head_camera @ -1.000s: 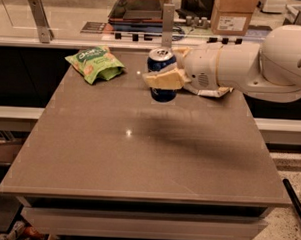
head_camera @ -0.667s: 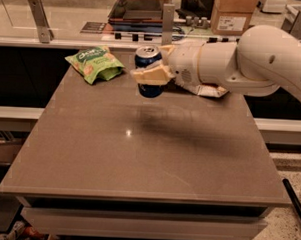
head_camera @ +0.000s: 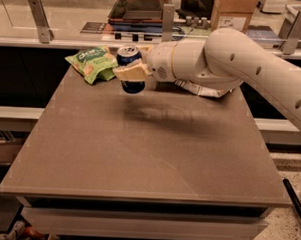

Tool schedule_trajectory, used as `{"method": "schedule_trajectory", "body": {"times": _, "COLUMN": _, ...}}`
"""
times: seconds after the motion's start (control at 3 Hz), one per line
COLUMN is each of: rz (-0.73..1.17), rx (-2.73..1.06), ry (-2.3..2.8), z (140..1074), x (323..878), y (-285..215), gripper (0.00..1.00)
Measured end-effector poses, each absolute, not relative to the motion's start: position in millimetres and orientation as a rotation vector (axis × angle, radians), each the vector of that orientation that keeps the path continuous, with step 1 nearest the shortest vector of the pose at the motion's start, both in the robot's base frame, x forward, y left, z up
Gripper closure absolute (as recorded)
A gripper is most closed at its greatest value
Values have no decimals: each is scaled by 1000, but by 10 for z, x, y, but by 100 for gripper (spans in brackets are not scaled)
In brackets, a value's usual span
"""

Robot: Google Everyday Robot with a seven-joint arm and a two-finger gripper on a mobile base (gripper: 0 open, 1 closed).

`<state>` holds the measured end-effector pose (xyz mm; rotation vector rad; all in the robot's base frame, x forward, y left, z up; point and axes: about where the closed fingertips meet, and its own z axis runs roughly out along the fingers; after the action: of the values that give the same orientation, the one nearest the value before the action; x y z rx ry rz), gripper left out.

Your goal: Move pepsi can near green rice chip bag

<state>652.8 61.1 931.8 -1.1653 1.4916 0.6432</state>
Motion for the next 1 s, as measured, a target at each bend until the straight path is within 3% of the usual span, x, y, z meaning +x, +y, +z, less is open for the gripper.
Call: {"method": "schedule_trajectory", "body": {"times": 1.0, "rz": 678, "rx": -1222, "ry": 1471, "z": 8953, "x": 6772, "y": 1413, "gripper": 100}}
